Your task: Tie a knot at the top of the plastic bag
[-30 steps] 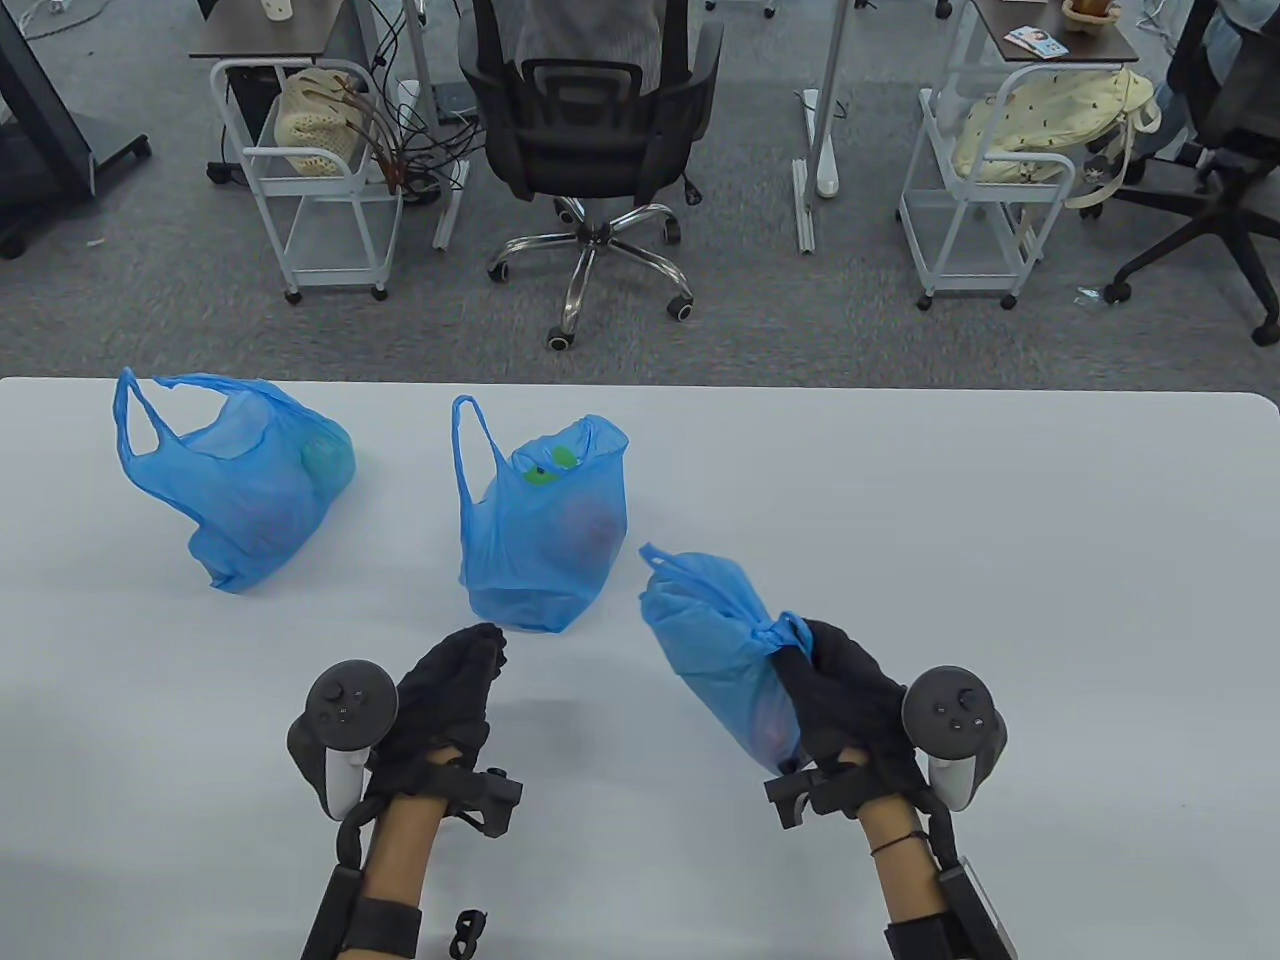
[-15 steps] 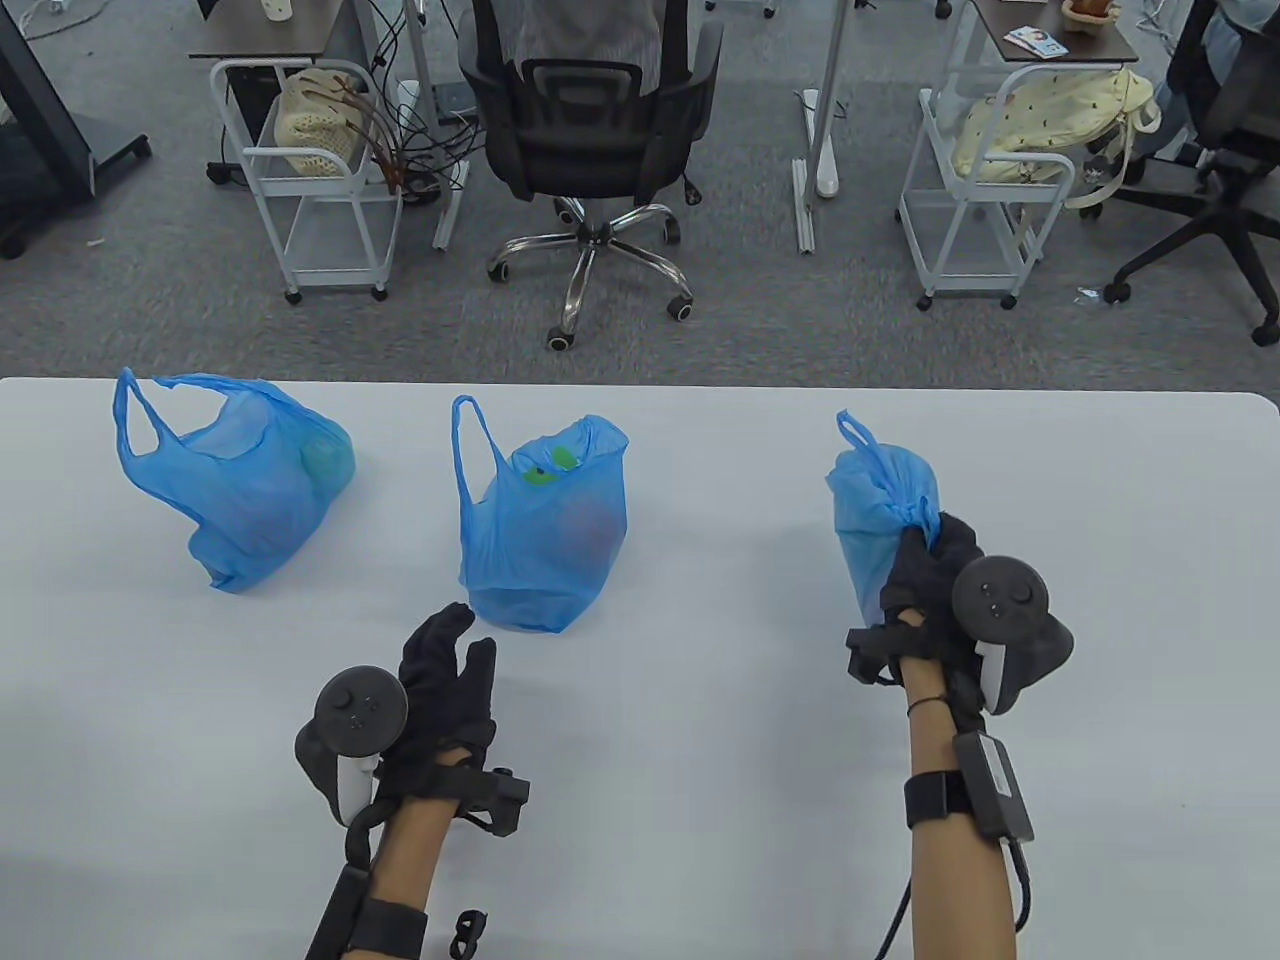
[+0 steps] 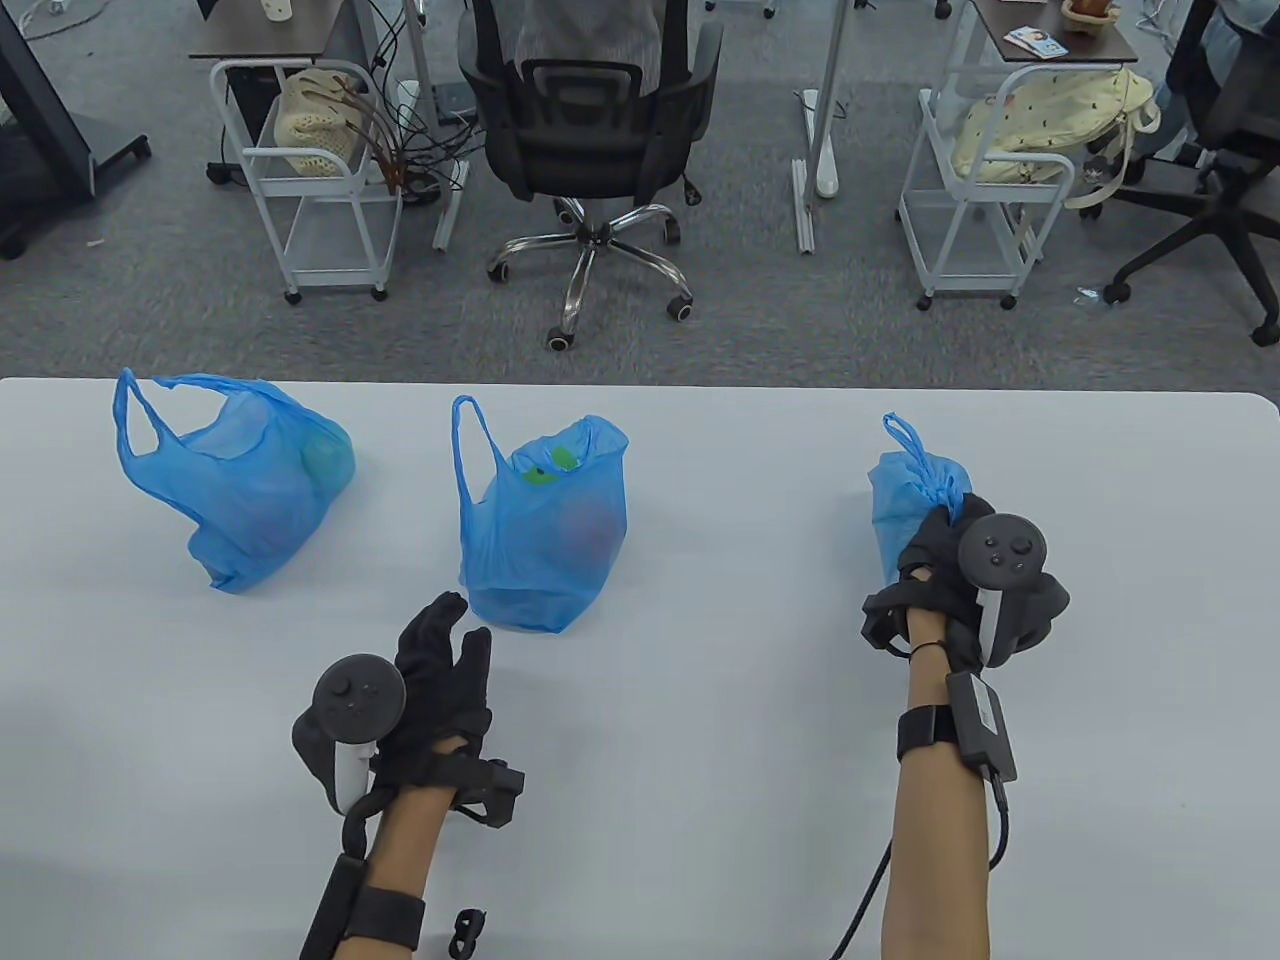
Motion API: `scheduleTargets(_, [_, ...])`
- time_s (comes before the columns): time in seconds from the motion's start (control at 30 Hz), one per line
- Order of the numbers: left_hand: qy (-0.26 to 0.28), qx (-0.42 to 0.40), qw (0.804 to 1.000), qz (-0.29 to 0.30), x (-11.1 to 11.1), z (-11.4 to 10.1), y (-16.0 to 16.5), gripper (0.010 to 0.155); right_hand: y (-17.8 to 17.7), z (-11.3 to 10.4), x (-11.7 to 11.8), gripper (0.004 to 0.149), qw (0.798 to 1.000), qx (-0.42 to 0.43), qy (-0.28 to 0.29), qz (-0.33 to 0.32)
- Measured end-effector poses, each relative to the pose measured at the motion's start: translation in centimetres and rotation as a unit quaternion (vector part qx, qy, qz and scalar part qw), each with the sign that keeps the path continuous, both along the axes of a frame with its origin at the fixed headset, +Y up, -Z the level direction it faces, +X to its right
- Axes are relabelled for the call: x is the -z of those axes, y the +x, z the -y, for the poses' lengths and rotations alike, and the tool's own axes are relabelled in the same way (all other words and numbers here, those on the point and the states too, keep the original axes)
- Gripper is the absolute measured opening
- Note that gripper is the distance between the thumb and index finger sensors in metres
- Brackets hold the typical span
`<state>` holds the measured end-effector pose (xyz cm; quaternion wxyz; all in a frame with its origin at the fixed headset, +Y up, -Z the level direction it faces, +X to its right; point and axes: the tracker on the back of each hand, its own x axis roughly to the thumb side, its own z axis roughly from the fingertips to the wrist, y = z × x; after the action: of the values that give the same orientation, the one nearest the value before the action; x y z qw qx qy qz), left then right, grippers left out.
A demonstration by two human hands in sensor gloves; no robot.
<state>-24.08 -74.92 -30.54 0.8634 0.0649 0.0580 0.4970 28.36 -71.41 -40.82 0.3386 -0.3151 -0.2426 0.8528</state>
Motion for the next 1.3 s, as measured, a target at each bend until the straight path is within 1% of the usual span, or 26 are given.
scheduleTargets(0.03, [-0.003, -0.005, 1.000, 0.000, 0.1, 0.1, -0.1, 0.061, 0.1, 0.0, 0.0, 0.043, 1.000, 0.007, -0.001, -0.001])
scheduleTargets(0.13, [-0.007, -0.013, 1.000, -0.009, 0.1, 0.4, -0.4, 0.063, 0.1, -0.2, 0.0, 0.054, 0.999, 0.027, 0.002, -0.019])
scheduleTargets(0.2, [-0.009, -0.013, 1.000, -0.013, 0.2, 0.6, -0.6, 0.064, -0.3, -1.1, -0.3, 0.058, 0.999, 0.014, 0.023, -0.024])
scheduleTargets(0.37, [-0.012, -0.017, 1.000, -0.023, 0.3, 0.9, -1.1, 0.065, -2.9, -5.6, -2.0, 0.060, 0.993, -0.042, 0.085, -0.075])
scheduleTargets(0.47, [-0.005, -0.013, 0.999, -0.029, 0.3, 0.8, -1.3, 0.064, -5.7, -8.3, -3.5, 0.059, 0.980, -0.090, 0.120, -0.133])
scheduleTargets(0.57, [-0.003, -0.001, 1.000, -0.025, 0.3, 0.8, -1.1, 0.064, -8.4, -9.2, -5.2, 0.058, 0.967, -0.115, 0.146, -0.175])
scheduleTargets(0.63, [-0.003, 0.005, 1.000, -0.019, 0.3, 0.8, -0.8, 0.063, -10.4, -8.5, -6.4, 0.057, 0.962, -0.119, 0.147, -0.199])
scheduleTargets(0.73, [0.002, 0.026, 1.000, -0.008, 0.3, 0.8, -0.3, 0.062, -13.5, -5.7, -7.8, 0.057, 0.960, -0.113, 0.121, -0.226])
scheduleTargets(0.77, [0.006, 0.035, 0.999, -0.005, 0.2, 0.7, -0.1, 0.062, -14.5, -4.5, -8.2, 0.057, 0.959, -0.111, 0.109, -0.236])
scheduleTargets(0.8, [0.008, 0.041, 0.999, -0.003, 0.2, 0.7, 0.0, 0.061, -15.0, -3.8, -8.3, 0.057, 0.960, -0.111, 0.103, -0.234])
scheduleTargets(0.9, [0.016, 0.056, 0.998, 0.008, 0.0, 0.5, 0.5, 0.062, -16.7, -0.5, -8.6, 0.058, 0.960, -0.123, 0.067, -0.244])
scheduleTargets(0.93, [0.016, 0.059, 0.998, 0.010, 0.0, 0.4, 0.6, 0.062, -16.9, 0.0, -8.3, 0.059, 0.957, -0.132, 0.051, -0.252])
scheduleTargets(0.97, [0.016, 0.064, 0.998, 0.011, 0.0, 0.4, 0.7, 0.063, -16.7, 0.6, -8.5, 0.059, 0.957, -0.157, 0.016, -0.244])
scheduleTargets(1.0, [0.017, 0.065, 0.998, 0.010, -0.1, 0.4, 0.7, 0.063, -16.5, 0.9, -8.6, 0.059, 0.957, -0.169, 0.007, -0.237])
scheduleTargets(1.03, [0.017, 0.065, 0.998, 0.011, -0.1, 0.4, 0.8, 0.063, -16.3, 1.3, -8.6, 0.058, 0.958, -0.163, 0.015, -0.235])
scheduleTargets(1.13, [0.015, 0.061, 0.998, 0.012, -0.2, 0.4, 1.2, 0.064, -15.3, 2.4, -8.6, 0.058, 0.961, -0.154, -0.009, -0.231])
scheduleTargets(1.3, [0.000, 0.027, 1.000, -0.011, -0.3, -0.1, 1.9, 0.071, -13.7, 2.6, -8.3, 0.057, 0.969, -0.118, -0.016, -0.217])
